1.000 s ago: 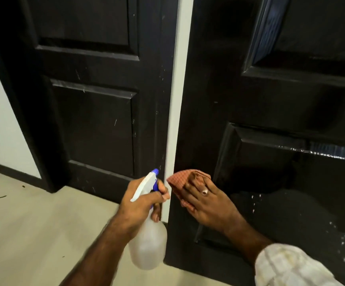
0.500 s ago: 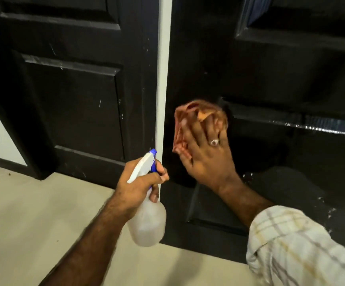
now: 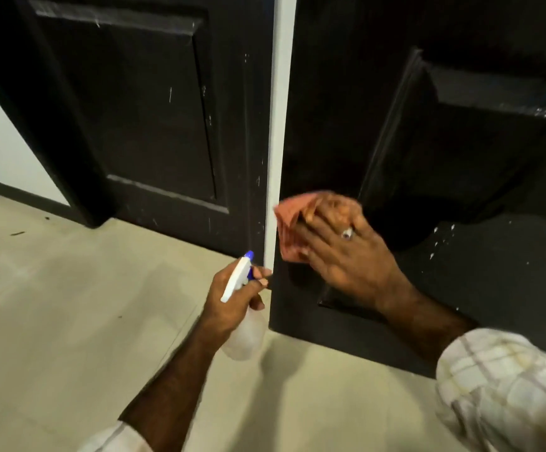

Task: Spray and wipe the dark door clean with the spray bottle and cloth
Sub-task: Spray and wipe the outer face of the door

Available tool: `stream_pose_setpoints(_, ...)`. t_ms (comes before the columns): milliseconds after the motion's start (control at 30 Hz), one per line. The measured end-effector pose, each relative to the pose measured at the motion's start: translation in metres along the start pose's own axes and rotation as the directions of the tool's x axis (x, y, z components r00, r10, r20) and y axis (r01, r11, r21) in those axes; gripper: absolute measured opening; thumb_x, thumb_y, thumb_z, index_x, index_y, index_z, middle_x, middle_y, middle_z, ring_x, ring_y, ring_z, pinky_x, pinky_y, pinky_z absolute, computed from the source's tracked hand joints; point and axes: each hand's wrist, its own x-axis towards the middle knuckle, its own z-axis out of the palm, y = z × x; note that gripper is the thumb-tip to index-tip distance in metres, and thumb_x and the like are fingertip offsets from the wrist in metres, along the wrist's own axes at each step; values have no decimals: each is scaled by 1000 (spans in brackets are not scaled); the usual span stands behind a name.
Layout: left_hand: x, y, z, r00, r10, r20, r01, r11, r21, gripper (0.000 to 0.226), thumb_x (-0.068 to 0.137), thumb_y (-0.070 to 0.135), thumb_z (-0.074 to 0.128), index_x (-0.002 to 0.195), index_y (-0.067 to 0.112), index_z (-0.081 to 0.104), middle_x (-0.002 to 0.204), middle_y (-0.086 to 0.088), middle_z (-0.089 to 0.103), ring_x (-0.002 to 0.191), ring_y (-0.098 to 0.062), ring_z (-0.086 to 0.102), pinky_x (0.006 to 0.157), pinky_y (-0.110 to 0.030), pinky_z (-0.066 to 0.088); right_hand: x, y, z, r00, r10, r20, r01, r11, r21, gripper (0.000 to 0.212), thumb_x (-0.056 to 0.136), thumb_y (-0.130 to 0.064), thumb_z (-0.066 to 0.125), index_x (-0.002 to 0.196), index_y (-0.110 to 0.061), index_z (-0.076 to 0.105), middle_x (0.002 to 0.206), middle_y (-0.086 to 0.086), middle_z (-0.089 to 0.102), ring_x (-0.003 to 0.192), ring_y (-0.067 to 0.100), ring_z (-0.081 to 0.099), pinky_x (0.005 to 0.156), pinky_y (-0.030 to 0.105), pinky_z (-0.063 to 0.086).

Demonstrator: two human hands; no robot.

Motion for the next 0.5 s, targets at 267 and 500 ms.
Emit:
stream_pose_setpoints(267, 26, -122, 1, 996, -34, -77, 42, 994, 104, 40, 96, 37, 73, 126, 12, 67, 114, -5, 77, 81, -28, 74, 83, -45, 67, 4, -59, 55, 981, 188, -51, -189, 981, -35, 65, 112, -51, 38, 168, -18, 29, 173, 14, 20, 160, 39, 15, 128, 57, -3)
stream_pose_setpoints(500, 18, -223, 28, 989, 143, -41, -139, 986, 89, 19, 104, 28, 66, 113, 11, 68, 101, 0, 73, 97, -24, 72, 88, -32, 60, -138, -147, 159, 914, -112, 391, 76, 991, 107, 61, 93, -16, 44, 153, -14, 48, 159, 6, 51, 146, 28, 50, 133, 44, -9)
